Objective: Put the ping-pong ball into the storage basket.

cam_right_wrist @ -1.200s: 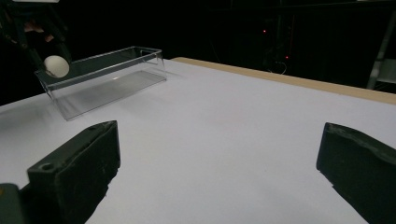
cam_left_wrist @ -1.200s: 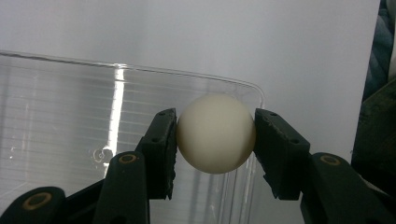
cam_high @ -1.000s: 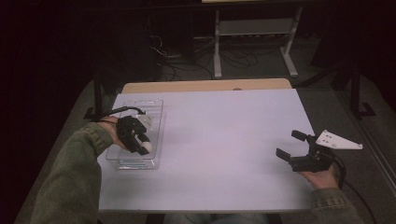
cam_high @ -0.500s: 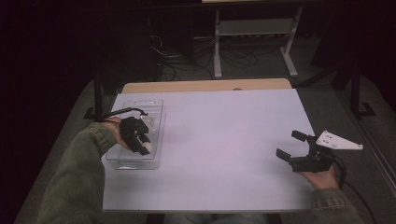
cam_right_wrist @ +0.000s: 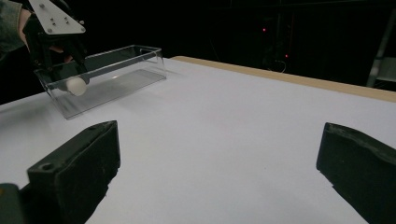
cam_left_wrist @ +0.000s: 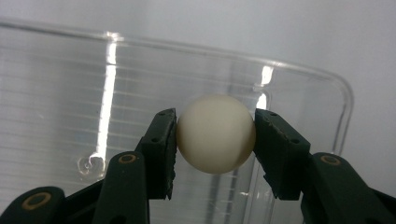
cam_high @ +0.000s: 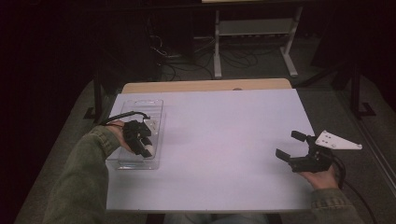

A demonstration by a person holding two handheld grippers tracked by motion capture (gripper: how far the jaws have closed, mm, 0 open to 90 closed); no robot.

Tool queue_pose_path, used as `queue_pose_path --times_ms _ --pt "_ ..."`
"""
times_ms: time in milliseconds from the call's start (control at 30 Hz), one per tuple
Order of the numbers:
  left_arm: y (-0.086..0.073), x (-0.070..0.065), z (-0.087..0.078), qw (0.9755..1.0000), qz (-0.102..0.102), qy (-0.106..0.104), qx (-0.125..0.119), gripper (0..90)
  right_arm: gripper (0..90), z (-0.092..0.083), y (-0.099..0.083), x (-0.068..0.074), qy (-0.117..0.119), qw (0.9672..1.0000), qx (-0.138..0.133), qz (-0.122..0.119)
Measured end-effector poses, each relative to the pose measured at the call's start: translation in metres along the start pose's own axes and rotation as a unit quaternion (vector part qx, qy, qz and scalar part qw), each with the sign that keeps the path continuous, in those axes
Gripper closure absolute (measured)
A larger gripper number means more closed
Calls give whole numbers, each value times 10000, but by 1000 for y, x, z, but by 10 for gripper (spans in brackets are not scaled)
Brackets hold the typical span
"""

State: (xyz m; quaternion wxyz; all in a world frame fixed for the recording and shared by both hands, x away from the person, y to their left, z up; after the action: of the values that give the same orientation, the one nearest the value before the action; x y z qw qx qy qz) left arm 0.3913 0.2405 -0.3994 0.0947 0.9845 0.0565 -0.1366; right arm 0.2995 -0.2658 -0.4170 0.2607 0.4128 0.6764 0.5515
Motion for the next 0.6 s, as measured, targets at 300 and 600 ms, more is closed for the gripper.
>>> queue_pose_path --times_ms 300,600 --pt "-3 1 9 9999 -46 -49 -140 503 0 2 0 1 -9 10000 35 -33" --pt "-3 2 9 9998 -111 -62 -145 484 0 2 -1 1 -14 10000 59 -39"
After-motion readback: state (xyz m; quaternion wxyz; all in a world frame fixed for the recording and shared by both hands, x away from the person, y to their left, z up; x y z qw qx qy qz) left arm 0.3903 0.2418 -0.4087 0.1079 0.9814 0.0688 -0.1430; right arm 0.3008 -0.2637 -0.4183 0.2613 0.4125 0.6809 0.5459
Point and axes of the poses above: each handheld gripper's, and its own axes: z roughly forward along the jaws, y roughly out of its top, x roughly to its left, the point moved 3 cm from there along z, roughly forward along the jaws, and after that the axes turned 13 degrees about -y, right-handed, at the moved point
